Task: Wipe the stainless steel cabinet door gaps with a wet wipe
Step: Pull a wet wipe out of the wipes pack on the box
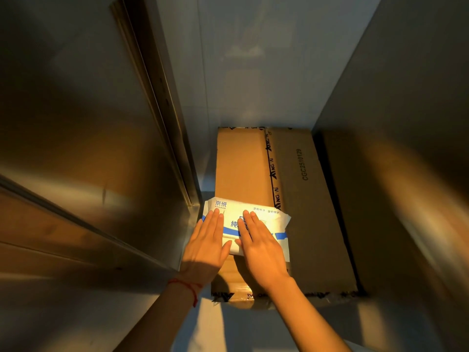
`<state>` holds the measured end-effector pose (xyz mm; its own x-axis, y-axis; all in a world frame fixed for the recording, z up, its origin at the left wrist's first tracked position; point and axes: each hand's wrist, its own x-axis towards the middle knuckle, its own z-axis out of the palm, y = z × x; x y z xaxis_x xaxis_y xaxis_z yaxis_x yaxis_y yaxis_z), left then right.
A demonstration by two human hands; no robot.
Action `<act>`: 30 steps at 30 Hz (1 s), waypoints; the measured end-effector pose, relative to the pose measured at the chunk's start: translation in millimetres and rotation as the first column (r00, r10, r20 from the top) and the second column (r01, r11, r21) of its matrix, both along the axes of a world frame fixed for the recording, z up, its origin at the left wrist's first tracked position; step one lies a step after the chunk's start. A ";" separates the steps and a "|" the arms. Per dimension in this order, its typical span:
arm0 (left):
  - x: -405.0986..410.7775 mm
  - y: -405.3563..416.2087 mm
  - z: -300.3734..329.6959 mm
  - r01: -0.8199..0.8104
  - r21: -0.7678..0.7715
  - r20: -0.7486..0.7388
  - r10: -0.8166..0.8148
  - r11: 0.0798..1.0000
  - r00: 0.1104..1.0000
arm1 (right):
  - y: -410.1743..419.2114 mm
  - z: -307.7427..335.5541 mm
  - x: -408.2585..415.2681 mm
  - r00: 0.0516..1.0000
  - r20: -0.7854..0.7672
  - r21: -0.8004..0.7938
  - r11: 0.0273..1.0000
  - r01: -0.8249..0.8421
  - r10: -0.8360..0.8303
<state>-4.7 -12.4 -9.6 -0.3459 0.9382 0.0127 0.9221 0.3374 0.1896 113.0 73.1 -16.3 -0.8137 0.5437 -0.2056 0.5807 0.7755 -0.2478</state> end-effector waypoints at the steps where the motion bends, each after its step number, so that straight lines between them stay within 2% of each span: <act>1: -0.2 0.2 -0.7 -0.002 -0.010 0.003 0.002 1.000 1.000 | -1.1 -0.7 -0.4 1.000 -0.001 0.003 1.000 0.003 -0.003; 4: -1.6 2.6 -1.2 -0.020 -0.036 0.049 0.022 0.999 0.999 | -3.1 0.4 -1.2 0.999 -0.038 0.042 0.998 0.036 -0.035; 8: -7.7 0.1 -16.3 -0.040 -0.148 0.056 0.049 0.988 0.997 | -1.6 -6.5 0.9 1.000 0.011 0.004 1.000 0.018 -0.019; 13: -9.6 2.4 -16.8 -0.029 -0.167 0.032 0.034 0.986 0.999 | -1.7 -4.7 -0.8 1.000 0.005 0.003 1.000 0.025 -0.025; 17: -9.7 4.1 -8.7 -0.020 -0.100 0.036 0.024 0.995 0.999 | -1.7 -3.9 -1.6 0.999 -0.001 -0.001 0.999 0.038 -0.038; 20: -11.9 1.3 -16.5 -0.024 -0.177 0.036 0.031 0.984 0.999 | -1.9 -2.0 -2.7 0.999 -0.026 0.000 0.999 0.046 -0.046; 30: -13.4 6.1 -23.3 -0.036 -0.234 -0.013 0.034 0.971 0.999 | -2.2 3.0 -4.5 0.997 -0.041 -0.021 0.997 0.068 -0.069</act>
<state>-18.1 -6.3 -32.9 -0.3795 0.9027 -0.2028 0.9103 0.4035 0.0928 108.5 70.9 -13.3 -0.7827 0.5947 -0.1837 0.6213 0.7290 -0.2872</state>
